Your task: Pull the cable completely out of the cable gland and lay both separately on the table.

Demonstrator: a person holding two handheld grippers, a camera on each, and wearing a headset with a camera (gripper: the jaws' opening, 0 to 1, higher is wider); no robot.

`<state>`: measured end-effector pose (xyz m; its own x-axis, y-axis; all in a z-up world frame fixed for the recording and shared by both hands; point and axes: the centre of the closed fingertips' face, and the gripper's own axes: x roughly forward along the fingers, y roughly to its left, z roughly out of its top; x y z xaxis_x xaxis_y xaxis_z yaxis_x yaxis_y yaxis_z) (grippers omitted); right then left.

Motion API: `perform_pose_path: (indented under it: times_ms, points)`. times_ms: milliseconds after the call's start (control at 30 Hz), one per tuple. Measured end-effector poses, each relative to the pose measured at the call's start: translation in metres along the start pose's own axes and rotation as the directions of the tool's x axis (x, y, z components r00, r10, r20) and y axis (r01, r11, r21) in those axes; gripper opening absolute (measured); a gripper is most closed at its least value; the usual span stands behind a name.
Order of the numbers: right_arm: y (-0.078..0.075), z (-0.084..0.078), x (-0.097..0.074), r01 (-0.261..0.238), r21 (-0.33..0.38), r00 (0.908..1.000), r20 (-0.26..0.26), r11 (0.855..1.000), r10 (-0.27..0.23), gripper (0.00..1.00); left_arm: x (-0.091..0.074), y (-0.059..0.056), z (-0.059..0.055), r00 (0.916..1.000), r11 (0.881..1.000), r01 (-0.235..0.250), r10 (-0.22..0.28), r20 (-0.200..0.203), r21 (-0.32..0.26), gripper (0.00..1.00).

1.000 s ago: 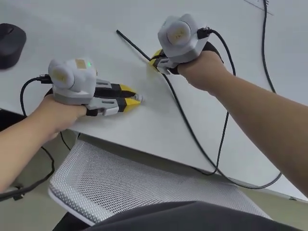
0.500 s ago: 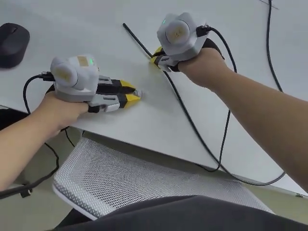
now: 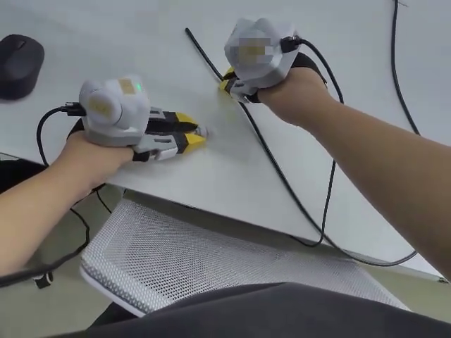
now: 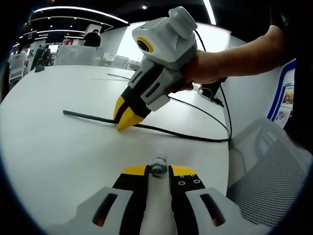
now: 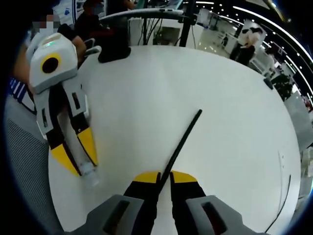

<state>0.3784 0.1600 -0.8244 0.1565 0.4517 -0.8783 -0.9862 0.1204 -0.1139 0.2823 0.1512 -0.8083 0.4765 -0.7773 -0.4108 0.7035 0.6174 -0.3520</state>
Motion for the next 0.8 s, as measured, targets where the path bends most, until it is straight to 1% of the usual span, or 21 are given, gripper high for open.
perform_pose_path:
  times_ms: [33, 100, 167, 200, 233, 333, 400, 433, 467, 500, 533, 600, 633, 667, 700, 800]
  points:
    - [0.001, 0.001, -0.001, 0.002, 0.008, 1.0, 0.0, 1.0, -0.002, 0.05, 0.0, -0.001, 0.0, 1.0, 1.0, 0.001, -0.001, -0.001, -0.006, 0.18]
    - [0.001, 0.002, -0.002, 0.01, 0.017, 0.9999, 0.006, 1.0, -0.01, 0.11, -0.001, 0.0, 0.0, 1.0, 1.0, -0.005, 0.005, -0.002, 0.002, 0.19]
    - [0.001, 0.003, -0.003, 0.013, 0.033, 0.9998, 0.015, 0.999, -0.013, 0.11, -0.002, 0.0, 0.0, 1.0, 1.0, -0.006, 0.006, 0.001, -0.008, 0.2]
    - [-0.001, 0.005, -0.005, 0.02, 0.042, 0.9994, 0.029, 0.999, -0.021, 0.11, -0.002, 0.0, 0.001, 1.0, 1.0, -0.008, 0.008, 0.001, -0.006, 0.2]
    - [-0.002, 0.005, -0.005, 0.023, 0.05, 0.9992, 0.033, 0.998, -0.025, 0.13, -0.002, 0.0, 0.001, 0.9999, 1.0, -0.01, 0.01, 0.0, -0.007, 0.21]
    - [-0.004, 0.008, -0.014, 0.04, 0.064, 0.9979, 0.048, 0.997, -0.044, 0.19, -0.004, -0.001, 0.005, 0.9999, 1.0, -0.012, 0.012, 0.01, -0.011, 0.23]
    - [-0.005, 0.009, -0.022, 0.047, 0.073, 0.9969, 0.059, 0.996, -0.052, 0.22, -0.004, -0.002, 0.005, 0.9999, 1.0, -0.012, 0.012, 0.005, -0.006, 0.24]
    - [-0.005, 0.008, -0.023, 0.046, 0.079, 0.9967, 0.063, 0.996, -0.051, 0.22, -0.005, -0.002, 0.004, 0.9999, 1.0, -0.014, 0.014, 0.0, -0.009, 0.25]
    - [-0.004, 0.008, -0.027, 0.04, 0.097, 0.9957, 0.079, 0.994, -0.048, 0.22, -0.006, -0.002, 0.002, 0.9997, 0.999, -0.019, 0.018, -0.016, -0.036, 0.27]
    - [-0.004, 0.009, -0.031, 0.042, 0.108, 0.9945, 0.091, 0.993, -0.051, 0.23, -0.006, -0.002, 0.004, 0.9997, 0.999, -0.019, 0.019, -0.013, -0.031, 0.28]
    - [-0.002, 0.01, -0.037, 0.038, 0.117, 0.9925, 0.111, 0.992, -0.051, 0.24, -0.008, -0.003, 0.006, 0.9997, 1.0, -0.024, 0.024, -0.004, -0.019, 0.29]
    - [0.0, 0.011, -0.048, 0.041, 0.115, 0.9888, 0.138, 0.992, -0.057, 0.28, -0.011, -0.003, 0.01, 0.9995, 0.999, -0.031, 0.031, 0.004, -0.024, 0.29]
    - [0.001, 0.011, -0.053, 0.04, 0.115, 0.9872, 0.149, 0.993, -0.057, 0.29, -0.013, -0.002, 0.012, 0.9991, 0.999, -0.043, 0.043, 0.006, -0.027, 0.3]
    - [0.003, 0.014, -0.06, 0.036, 0.125, 0.9821, 0.179, 0.992, -0.058, 0.3, -0.015, -0.001, 0.014, 0.9988, 0.998, -0.047, 0.047, 0.01, -0.03, 0.32]
    - [0.003, 0.013, -0.066, 0.043, 0.13, 0.9796, 0.189, 0.991, -0.068, 0.31, -0.017, -0.001, 0.018, 0.9983, 0.998, -0.052, 0.053, 0.023, -0.026, 0.33]
    - [0.005, 0.01, -0.082, 0.054, 0.159, 0.9711, 0.222, 0.986, -0.089, 0.33, -0.02, -0.002, 0.022, 0.9975, 0.997, -0.061, 0.062, 0.034, -0.036, 0.37]
